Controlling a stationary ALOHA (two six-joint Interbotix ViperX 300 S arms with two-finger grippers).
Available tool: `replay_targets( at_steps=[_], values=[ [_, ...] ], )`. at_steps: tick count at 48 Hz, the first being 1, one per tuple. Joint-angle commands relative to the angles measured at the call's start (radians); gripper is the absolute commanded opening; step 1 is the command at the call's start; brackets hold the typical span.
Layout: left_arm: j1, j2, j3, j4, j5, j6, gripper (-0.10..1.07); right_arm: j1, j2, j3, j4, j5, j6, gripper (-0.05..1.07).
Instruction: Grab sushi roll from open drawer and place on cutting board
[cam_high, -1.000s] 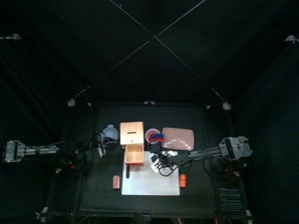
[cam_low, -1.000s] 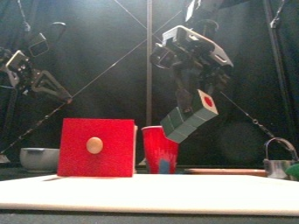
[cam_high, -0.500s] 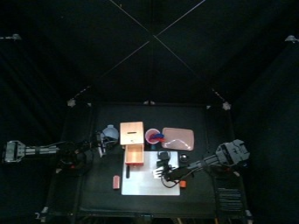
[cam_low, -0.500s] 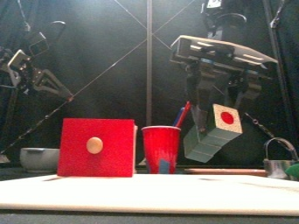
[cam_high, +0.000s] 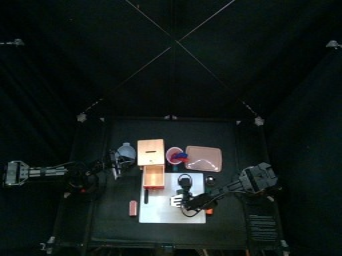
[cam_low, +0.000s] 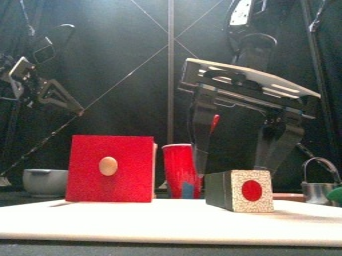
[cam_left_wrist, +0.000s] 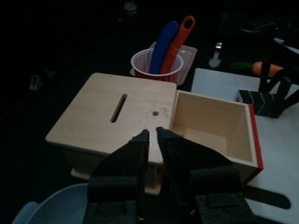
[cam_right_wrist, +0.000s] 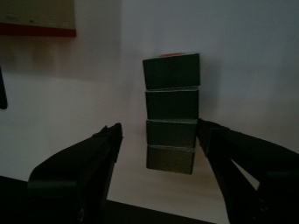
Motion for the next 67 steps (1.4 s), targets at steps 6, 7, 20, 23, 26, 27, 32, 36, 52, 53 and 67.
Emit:
replay_targets(
  at_steps=[6, 7, 20, 23, 26, 27, 32, 36, 52, 53, 67],
  values=[
    [0.003, 0.000, -0.018, 0.002, -0.008, 0.002, 0.60, -0.005, -0.038, -0.017, -0.009, 0.011, -0.002, 1.01],
    [0.003, 0.002, -0.018, 0.002, -0.008, 0.000, 0.60, -0.005, -0.040, -0.017, -0.009, 0.014, -0.003, 1.01],
    [0.003, 0.002, -0.023, 0.000, -0.008, -0.002, 0.60, -0.009, -0.133, 0.035, -0.072, 0.049, -0.015, 1.01],
    [0.000, 0.002, -0.028, 0.000, -0.008, 0.000, 0.60, -0.009, -0.160, 0.046, -0.098, 0.051, -0.018, 1.01],
    [-0.003, 0.000, -0.035, 0.000, -0.008, 0.000, 0.60, -0.009, -0.189, 0.063, -0.141, 0.055, -0.026, 1.01],
    [-0.003, 0.000, -0.038, 0.000, -0.008, 0.000, 0.60, -0.009, -0.196, 0.071, -0.155, 0.057, -0.034, 1.01],
    [-0.005, 0.002, -0.054, 0.002, -0.008, 0.000, 0.60, -0.009, -0.235, 0.101, -0.230, 0.052, -0.112, 1.01],
    [-0.006, 0.002, -0.063, 0.000, -0.008, -0.002, 0.60, -0.018, -0.264, 0.120, -0.259, 0.049, -0.201, 1.01],
    [-0.028, 0.002, -0.104, -0.002, -0.009, -0.002, 0.60, -0.077, -0.356, 0.164, -0.314, -0.048, -0.782, 1.00],
    [-0.029, 0.002, -0.104, -0.002, -0.009, -0.002, 0.60, -0.083, -0.365, 0.169, -0.319, -0.077, -0.822, 1.00],
    [-0.087, 0.002, -0.124, -0.009, -0.009, -0.003, 0.60, -0.155, -0.449, 0.239, -0.431, -0.359, -0.957, 1.00]
  ],
)
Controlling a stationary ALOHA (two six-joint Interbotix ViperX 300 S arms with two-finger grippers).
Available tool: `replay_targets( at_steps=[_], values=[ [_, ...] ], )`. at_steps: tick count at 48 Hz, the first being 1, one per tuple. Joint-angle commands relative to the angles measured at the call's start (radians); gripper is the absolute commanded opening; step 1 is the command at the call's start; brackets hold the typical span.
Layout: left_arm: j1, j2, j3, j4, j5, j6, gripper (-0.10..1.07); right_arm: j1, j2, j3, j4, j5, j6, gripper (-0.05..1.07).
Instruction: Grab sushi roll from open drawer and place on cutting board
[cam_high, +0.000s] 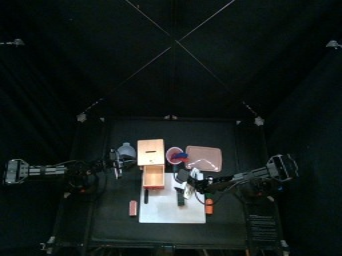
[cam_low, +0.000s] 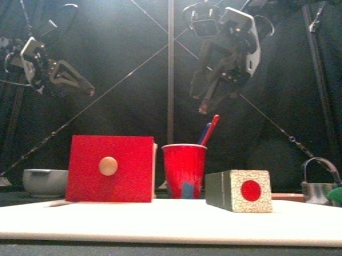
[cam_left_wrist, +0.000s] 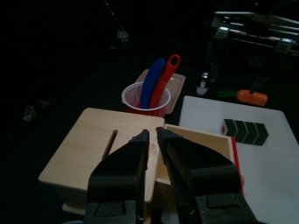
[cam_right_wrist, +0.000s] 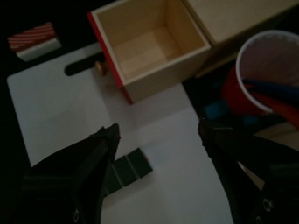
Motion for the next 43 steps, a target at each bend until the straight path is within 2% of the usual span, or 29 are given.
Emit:
replay_targets(
  at_steps=[1, 8, 16, 43],
  values=[
    [-0.018, 0.002, -0.035, -0.002, -0.008, 0.000, 0.60, -0.021, -0.066, 0.012, -0.058, -0.089, -0.009, 1.00],
    [-0.035, 0.002, -0.046, -0.006, -0.008, 0.000, 0.60, -0.061, -0.121, 0.061, -0.130, -0.195, 0.003, 1.00],
    [-0.037, 0.002, -0.046, -0.032, -0.008, 0.000, 0.60, -0.107, -0.158, 0.101, -0.130, -0.275, 0.002, 1.00],
    [-0.020, 0.002, -0.041, -0.032, -0.008, 0.009, 0.60, -0.123, -0.164, 0.153, -0.041, -0.288, 0.003, 1.00]
  ],
)
